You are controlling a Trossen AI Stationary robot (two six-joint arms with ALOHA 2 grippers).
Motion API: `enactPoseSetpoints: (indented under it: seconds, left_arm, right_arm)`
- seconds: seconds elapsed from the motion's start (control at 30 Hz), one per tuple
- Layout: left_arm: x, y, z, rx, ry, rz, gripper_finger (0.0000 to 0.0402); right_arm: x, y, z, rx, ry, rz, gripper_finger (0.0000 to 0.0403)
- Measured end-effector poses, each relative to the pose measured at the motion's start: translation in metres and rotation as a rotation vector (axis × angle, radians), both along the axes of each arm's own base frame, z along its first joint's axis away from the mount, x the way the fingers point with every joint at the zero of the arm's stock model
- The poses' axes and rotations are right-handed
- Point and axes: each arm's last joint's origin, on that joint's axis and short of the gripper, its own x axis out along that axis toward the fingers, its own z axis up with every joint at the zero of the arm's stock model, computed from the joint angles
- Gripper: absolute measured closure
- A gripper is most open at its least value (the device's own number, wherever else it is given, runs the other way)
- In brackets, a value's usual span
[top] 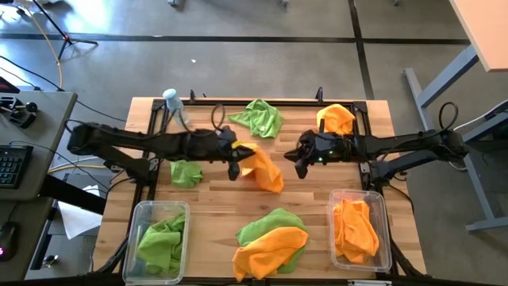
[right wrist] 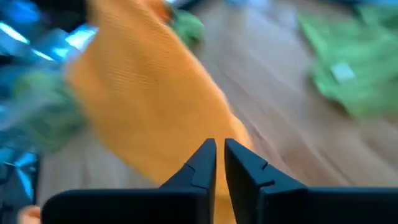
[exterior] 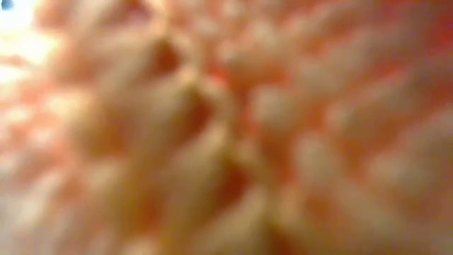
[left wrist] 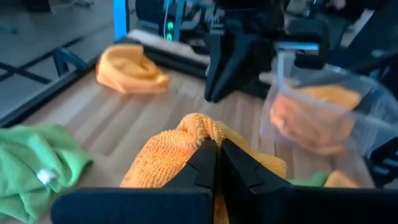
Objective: Sort microfiber towel by color & place in baskets
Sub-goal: Put the yellow towel into the right transparent bin
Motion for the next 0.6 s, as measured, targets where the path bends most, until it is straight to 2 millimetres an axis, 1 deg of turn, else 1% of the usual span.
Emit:
enactPoseSetpoints:
  seconds: [0.1, 0.17, 0.23, 0.3, 0.47, 0.6]
  left_arm:
    - [-0.006, 0.0, 0.009, -0.001, -0.031, 0.002, 0.0401]
    - [-0.007, 0.0, 0.01, -0.007, -0.039, 0.007, 0.0401]
    - [-0.006, 0.0, 0.009, -0.036, -0.043, 0.017, 0.0401]
    - [-0.002, 0.0, 0.006, -0.063, -0.046, 0.02, 0.0401]
    - [0.005, -0.004, -0.004, -0.1, -0.015, -0.017, 0.0401]
    - [0.006, -0.008, -0.003, -0.107, -0.034, -0.032, 0.0401]
  right_arm:
    - [0.008, 0.004, 0.013, -0.087, -0.151, 0.056, 0.0343]
    - [0.014, 0.007, 0.02, -0.139, -0.24, 0.085, 0.0322]
    - [0.022, 0.009, 0.024, -0.167, -0.319, 0.099, 0.0299]
    - [0.029, 0.011, 0.023, -0.192, -0.361, 0.109, 0.0276]
    - [0.049, 0.012, 0.018, -0.241, -0.326, 0.123, 0.0218]
    - [0.067, 0.013, 0.017, -0.29, -0.274, 0.157, 0.0182]
